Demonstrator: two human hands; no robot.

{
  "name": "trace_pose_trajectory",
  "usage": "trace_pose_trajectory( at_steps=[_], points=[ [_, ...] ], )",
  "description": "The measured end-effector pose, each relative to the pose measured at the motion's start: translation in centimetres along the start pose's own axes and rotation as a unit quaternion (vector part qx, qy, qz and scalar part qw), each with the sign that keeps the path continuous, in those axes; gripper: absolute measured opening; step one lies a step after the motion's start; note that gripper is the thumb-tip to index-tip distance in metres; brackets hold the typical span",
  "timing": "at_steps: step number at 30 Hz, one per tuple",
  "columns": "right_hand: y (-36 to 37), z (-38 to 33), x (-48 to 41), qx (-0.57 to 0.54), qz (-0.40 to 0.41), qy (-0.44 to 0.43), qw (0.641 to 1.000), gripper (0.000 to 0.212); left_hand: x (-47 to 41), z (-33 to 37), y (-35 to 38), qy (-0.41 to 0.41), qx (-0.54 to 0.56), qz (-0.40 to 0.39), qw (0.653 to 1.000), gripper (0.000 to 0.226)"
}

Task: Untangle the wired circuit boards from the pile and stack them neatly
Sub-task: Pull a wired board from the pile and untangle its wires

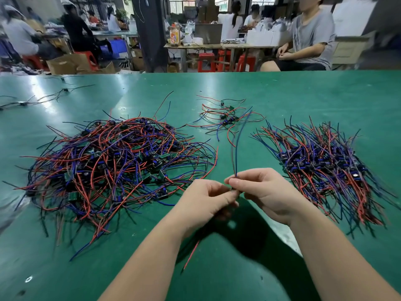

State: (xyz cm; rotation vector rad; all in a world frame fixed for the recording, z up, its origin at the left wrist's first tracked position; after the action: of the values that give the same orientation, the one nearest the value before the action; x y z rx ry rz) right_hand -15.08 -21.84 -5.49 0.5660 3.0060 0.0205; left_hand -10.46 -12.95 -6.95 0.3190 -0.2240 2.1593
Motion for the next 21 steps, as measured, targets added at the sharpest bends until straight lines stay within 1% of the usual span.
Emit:
trace_pose_trajectory(
  at_steps=[2, 4, 5, 6, 7, 9, 13, 15, 17, 21],
  points=[
    [-0.2, 0.0, -0.1, -0.01, 0.009, 0.0, 1.0, 0.019, -0.1, 0.3, -0.7, 0.022, 0.013, 0.04, 0.999, 0.004],
    [-0.5, -0.2, -0.1, -0.01, 0.024, -0.009, 1.0, 0.012, -0.1, 0.6, -0.9, 0.043, 0.013, 0.064, 0.997, 0.006],
    [-0.6, -0.4, -0.1, -0.003, 0.033, -0.02, 0.999, 0.005, -0.1, 0.6, -0.8, 0.046, 0.019, 0.067, 0.996, 0.008],
    [-0.8, -0.6, -0.2, 0.005, 0.044, -0.034, 0.998, 0.004, -0.1, 0.5, -0.7, 0.048, 0.022, 0.069, 0.996, 0.01],
    [-1.0, -0.7, -0.3, 0.014, 0.058, -0.047, 0.997, 0.01, -0.2, 0.5, -0.6, 0.049, 0.024, 0.072, 0.996, 0.011],
    [-1.5, -0.8, -0.3, 0.026, 0.084, -0.056, 0.995, 0.014, -0.3, 0.3, -0.6, 0.044, 0.029, 0.084, 0.995, 0.013],
    [-2.1, -0.3, -0.2, 0.043, 0.101, -0.031, 0.993, 0.017, -0.5, 0.2, -0.6, 0.03, 0.038, 0.088, 0.995, 0.011],
    [-2.6, 0.0, -0.3, 0.015, 0.122, -0.015, 0.992, 0.017, -0.6, 0.1, -0.4, 0.022, 0.05, 0.072, 0.996, 0.011],
    [-4.0, 0.0, -0.4, -0.032, 0.167, -0.011, 0.985, 0.018, -0.6, -0.1, 0.0, 0.009, 0.059, 0.053, 0.997, 0.011],
    [-6.6, -0.1, -0.4, -0.141, 0.25, -0.017, 0.958, 0.019, -0.5, -0.6, 0.9, -0.007, 0.026, 0.032, 0.999, 0.012]
  ],
)
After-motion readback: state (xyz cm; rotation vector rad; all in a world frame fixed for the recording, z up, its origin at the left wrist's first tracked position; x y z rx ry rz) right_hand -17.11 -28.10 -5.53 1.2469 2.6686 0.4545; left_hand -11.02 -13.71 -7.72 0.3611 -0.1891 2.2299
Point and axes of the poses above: each hand's wrist, its own x-axis away from the middle knuckle, its own y-axis out of the palm, z = x × y, the point moved 10 cm from there along -x, towards the middle knuckle, and after that the axes turned 11 degrees about -y, right-handed, at the moved point
